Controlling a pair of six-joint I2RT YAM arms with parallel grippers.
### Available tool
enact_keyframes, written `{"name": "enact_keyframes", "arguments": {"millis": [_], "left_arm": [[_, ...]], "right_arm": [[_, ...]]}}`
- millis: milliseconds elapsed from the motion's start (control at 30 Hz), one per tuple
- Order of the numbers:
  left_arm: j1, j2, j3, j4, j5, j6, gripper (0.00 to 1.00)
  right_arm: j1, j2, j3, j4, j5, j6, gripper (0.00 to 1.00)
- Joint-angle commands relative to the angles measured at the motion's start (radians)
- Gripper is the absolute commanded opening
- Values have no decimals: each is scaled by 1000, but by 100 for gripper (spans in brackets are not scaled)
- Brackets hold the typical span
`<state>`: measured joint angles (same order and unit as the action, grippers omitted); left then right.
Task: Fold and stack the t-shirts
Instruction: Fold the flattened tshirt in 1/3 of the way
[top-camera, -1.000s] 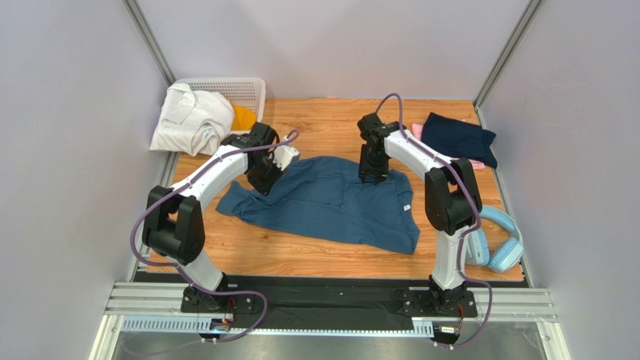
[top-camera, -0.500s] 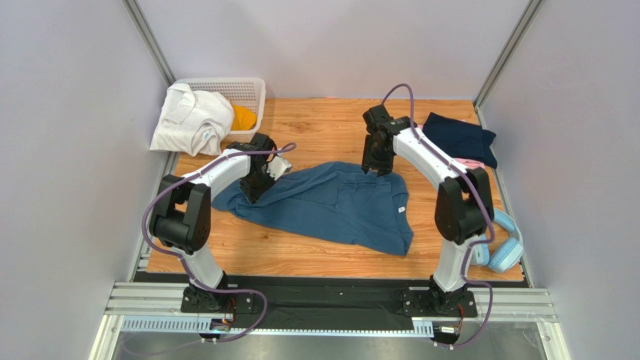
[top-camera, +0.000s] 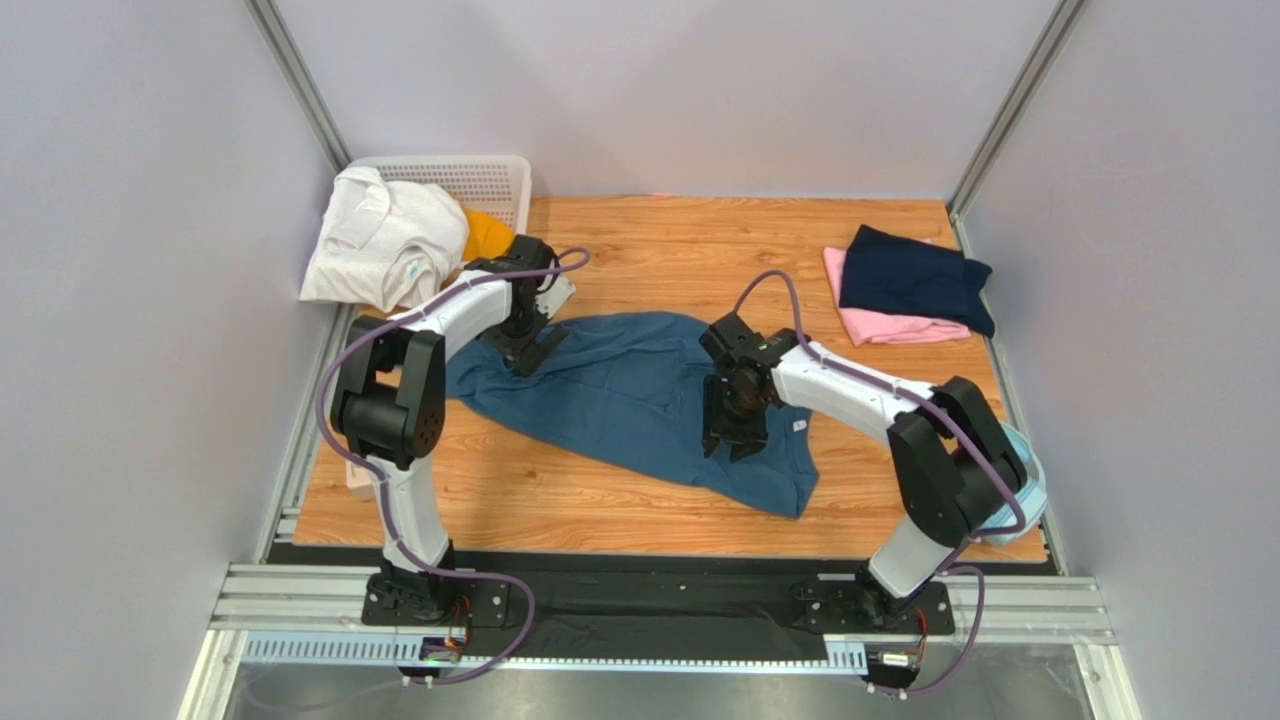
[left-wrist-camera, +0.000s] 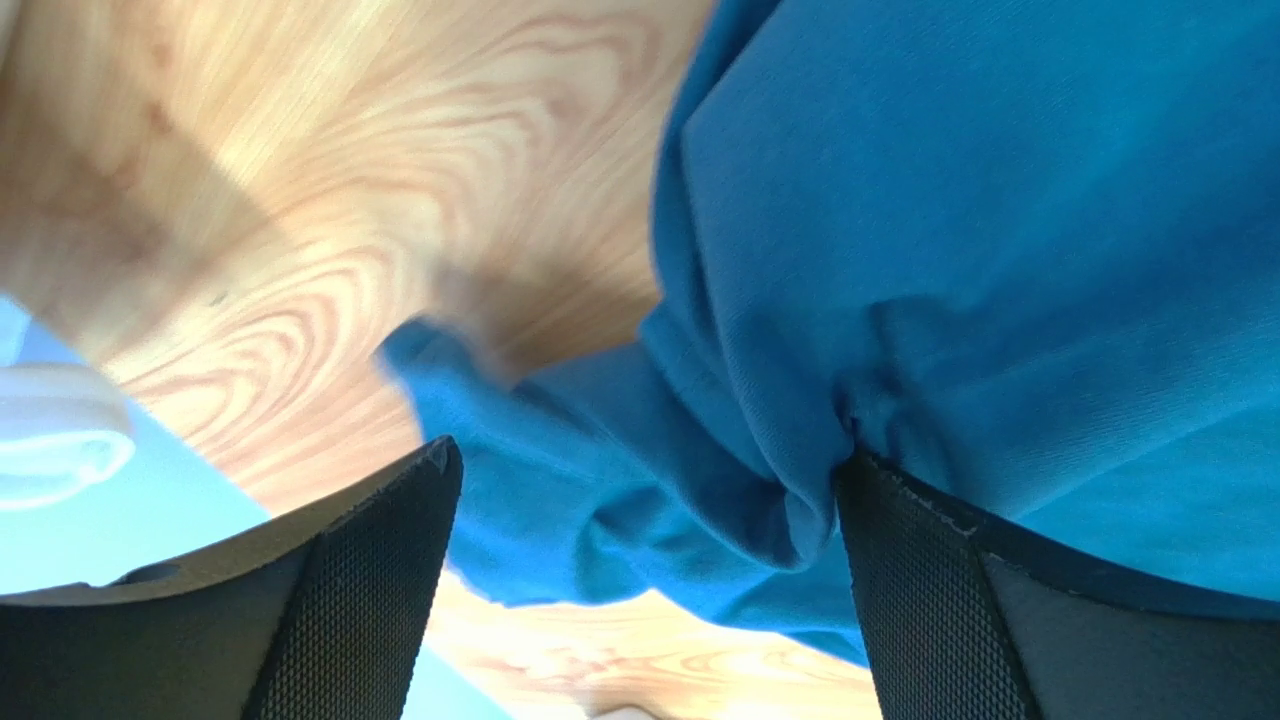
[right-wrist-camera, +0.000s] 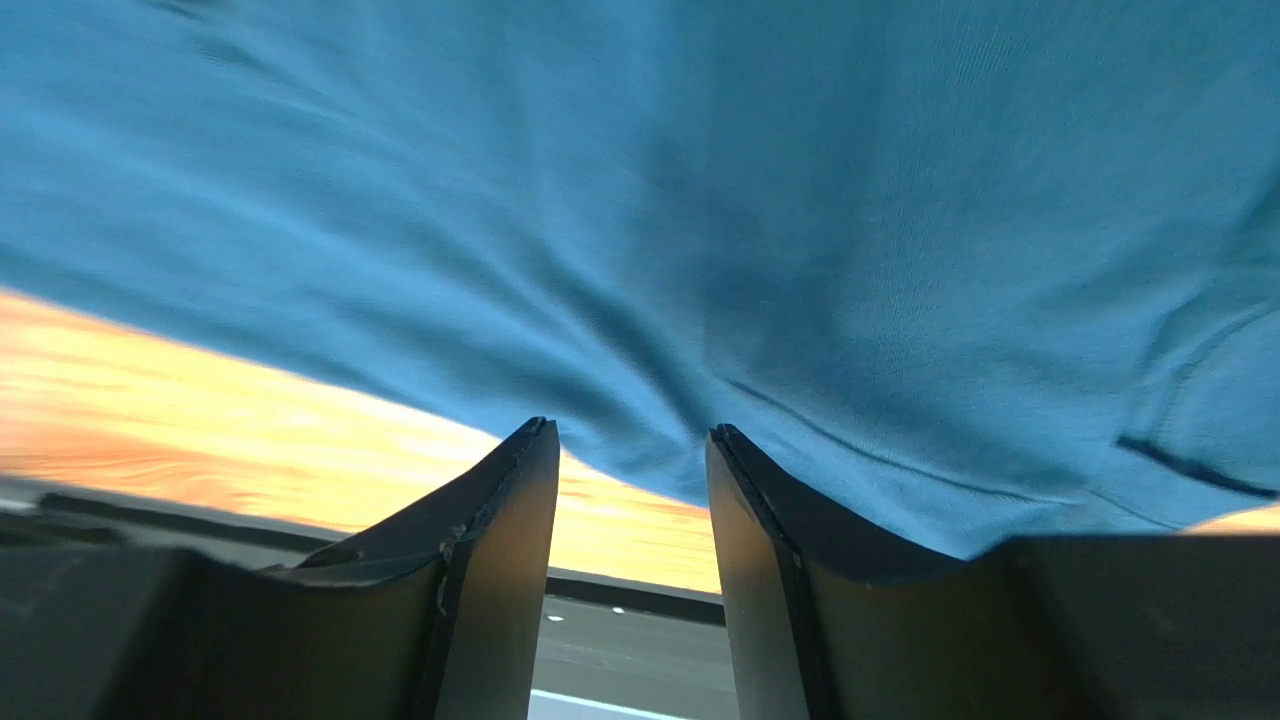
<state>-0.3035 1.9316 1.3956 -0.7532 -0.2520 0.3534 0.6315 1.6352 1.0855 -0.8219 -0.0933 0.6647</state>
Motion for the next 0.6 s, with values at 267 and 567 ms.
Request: {"name": "enact_keyframes", "arguments": {"millis": [267, 567], "left_arm": [[-3, -308, -154, -181, 294, 58, 100], [56, -456, -162, -201, 467, 119, 100]], "right_arm": [[28, 118, 11, 21, 29, 29, 44], [8, 97, -91, -69, 63, 24, 43]]}}
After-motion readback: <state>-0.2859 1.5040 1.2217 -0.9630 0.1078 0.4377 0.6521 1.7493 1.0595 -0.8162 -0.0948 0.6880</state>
